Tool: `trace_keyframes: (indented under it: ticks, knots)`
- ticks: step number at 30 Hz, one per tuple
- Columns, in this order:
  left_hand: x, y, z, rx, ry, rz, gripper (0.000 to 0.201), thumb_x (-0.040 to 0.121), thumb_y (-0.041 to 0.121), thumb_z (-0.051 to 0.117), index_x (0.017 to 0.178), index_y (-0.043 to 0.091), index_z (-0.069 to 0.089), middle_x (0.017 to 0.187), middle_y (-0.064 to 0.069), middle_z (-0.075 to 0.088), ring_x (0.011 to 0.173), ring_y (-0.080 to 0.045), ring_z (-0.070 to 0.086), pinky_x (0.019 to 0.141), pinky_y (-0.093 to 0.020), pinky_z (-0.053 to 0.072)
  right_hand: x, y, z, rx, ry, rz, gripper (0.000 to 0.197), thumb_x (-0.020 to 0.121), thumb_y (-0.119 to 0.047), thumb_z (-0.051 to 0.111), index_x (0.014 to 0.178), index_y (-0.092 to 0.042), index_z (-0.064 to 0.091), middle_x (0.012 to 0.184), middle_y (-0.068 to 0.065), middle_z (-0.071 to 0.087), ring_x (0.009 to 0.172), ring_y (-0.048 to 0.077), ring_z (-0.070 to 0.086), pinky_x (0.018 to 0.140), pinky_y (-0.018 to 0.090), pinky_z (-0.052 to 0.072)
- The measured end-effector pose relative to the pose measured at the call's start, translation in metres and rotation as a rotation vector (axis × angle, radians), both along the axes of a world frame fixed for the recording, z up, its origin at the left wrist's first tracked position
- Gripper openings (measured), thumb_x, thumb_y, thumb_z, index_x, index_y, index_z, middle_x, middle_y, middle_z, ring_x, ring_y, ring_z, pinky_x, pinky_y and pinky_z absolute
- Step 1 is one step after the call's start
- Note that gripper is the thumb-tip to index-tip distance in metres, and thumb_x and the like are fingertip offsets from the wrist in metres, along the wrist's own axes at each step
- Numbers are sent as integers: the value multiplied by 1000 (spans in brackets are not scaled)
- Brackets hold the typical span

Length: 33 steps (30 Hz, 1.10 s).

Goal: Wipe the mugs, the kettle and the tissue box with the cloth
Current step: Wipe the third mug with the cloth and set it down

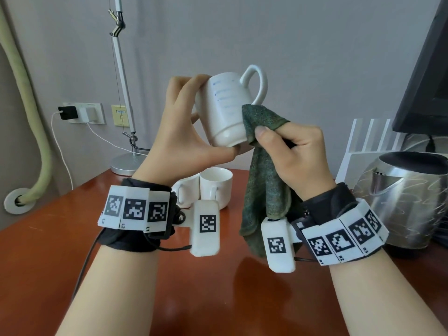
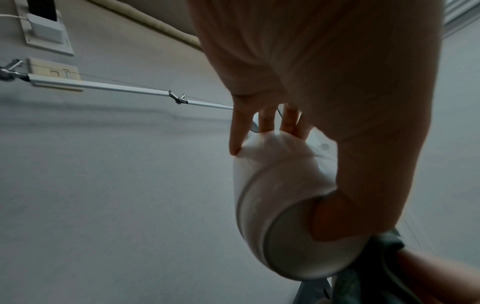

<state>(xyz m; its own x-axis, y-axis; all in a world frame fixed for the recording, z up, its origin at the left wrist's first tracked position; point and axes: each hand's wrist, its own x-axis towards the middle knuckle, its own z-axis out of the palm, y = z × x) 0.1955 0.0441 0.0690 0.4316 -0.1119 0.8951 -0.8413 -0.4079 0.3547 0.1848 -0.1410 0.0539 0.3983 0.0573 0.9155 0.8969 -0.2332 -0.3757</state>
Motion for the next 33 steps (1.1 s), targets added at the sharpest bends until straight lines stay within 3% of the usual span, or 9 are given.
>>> trace_keyframes:
  ticks: [4, 7, 9, 12, 17, 19, 23, 28, 33]
  knots:
    - [5, 3, 0, 99, -28, 54, 93, 54, 15, 91, 135, 2, 46, 119, 1, 36, 113, -1, 42, 97, -24, 48, 2, 5, -2, -59, 39, -11, 44, 87, -25, 60, 52, 1, 52, 46, 4, 38, 48, 4, 35, 45, 23, 28]
    - [6, 7, 0, 103, -10, 82, 94, 55, 34, 85, 135, 5, 46, 120, 2, 36, 111, 10, 39, 96, -14, 44, 4, 6, -5, -142, 10, -40, 39, 87, -15, 64, 50, -20, 53, 41, -8, 38, 42, 5, 35, 45, 16, 26]
    - [5, 8, 1, 141, 5, 108, 96, 53, 42, 80, 135, 5, 47, 119, 2, 35, 106, 6, 41, 91, -13, 45, 6, 7, -7, -205, -29, -65, 37, 87, -18, 62, 50, -14, 56, 41, -3, 41, 40, 12, 37, 43, 19, 27]
    - [0, 2, 1, 225, 25, 126, 101, 51, 50, 73, 137, 3, 46, 120, 1, 36, 105, -6, 44, 87, -34, 52, 7, 10, -7, -296, -88, -183, 41, 87, -28, 57, 50, -10, 53, 42, -4, 43, 39, 15, 40, 43, 24, 29]
    - [-1, -3, 0, 232, 8, 149, 97, 54, 46, 78, 137, 6, 45, 119, 4, 36, 103, -11, 45, 83, -48, 52, 10, 1, -2, -177, -72, -307, 44, 90, -33, 54, 50, -17, 46, 41, -8, 35, 39, 18, 36, 45, 26, 26]
    - [0, -2, 0, 226, -13, 187, 96, 54, 39, 82, 136, 7, 45, 118, 5, 35, 102, -12, 44, 81, -50, 52, 9, 1, -2, -150, -68, -296, 45, 90, -30, 54, 49, -20, 39, 41, -10, 29, 40, 16, 31, 45, 25, 24]
    - [0, -3, 1, 197, -16, 185, 94, 55, 42, 77, 135, 6, 45, 117, 5, 33, 102, -11, 44, 80, -50, 53, 6, 6, -4, -228, -118, -241, 43, 87, -23, 58, 47, -11, 48, 40, -4, 36, 37, 19, 35, 43, 24, 25]
    - [-3, -7, 0, 286, -38, 204, 95, 56, 49, 67, 137, 7, 41, 117, 8, 30, 102, -14, 43, 75, -51, 54, 3, 6, 0, -291, -172, -427, 44, 89, -30, 57, 48, -15, 47, 40, -6, 31, 38, 21, 33, 44, 24, 24]
    - [-2, -5, 1, 272, -55, 213, 92, 57, 37, 76, 138, 7, 41, 118, 6, 31, 106, -15, 42, 78, -51, 52, 5, -1, 3, -208, -143, -432, 48, 91, -26, 58, 52, -27, 30, 40, -10, 24, 39, 20, 28, 47, 24, 20]
